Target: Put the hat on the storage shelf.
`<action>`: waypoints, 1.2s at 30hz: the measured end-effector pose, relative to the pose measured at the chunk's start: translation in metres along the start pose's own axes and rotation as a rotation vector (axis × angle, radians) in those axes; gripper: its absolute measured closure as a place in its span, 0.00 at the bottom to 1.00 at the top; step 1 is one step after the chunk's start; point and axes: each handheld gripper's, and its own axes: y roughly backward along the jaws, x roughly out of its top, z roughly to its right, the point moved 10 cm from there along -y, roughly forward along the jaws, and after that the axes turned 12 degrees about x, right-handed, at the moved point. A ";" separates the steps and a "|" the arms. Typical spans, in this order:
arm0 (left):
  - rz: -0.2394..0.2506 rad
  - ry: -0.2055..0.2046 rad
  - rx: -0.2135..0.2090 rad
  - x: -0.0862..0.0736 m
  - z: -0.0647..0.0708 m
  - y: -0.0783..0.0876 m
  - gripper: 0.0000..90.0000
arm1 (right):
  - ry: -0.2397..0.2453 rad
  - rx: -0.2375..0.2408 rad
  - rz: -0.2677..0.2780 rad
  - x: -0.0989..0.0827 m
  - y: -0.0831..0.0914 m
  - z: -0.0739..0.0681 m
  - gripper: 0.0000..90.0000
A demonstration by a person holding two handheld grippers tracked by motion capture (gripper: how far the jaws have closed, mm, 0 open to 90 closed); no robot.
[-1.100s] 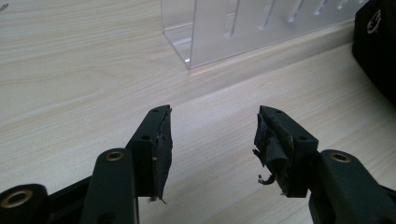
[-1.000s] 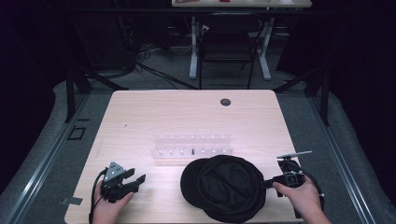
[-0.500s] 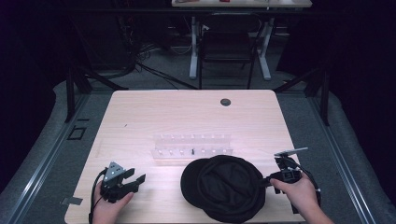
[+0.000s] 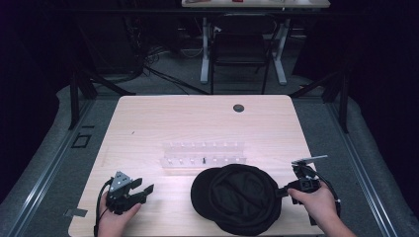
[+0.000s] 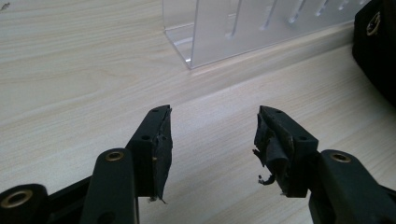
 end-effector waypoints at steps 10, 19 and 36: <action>0.001 0.001 0.002 0.000 0.000 0.000 0.51 | 0.024 0.059 0.033 0.006 0.015 -0.017 0.98; -0.001 0.002 0.000 0.000 0.000 0.000 0.51 | 0.038 0.103 0.051 0.008 0.023 -0.034 0.98; -0.002 0.000 0.001 -0.001 0.000 -0.001 0.51 | 0.091 0.223 0.102 0.019 0.036 -0.074 0.99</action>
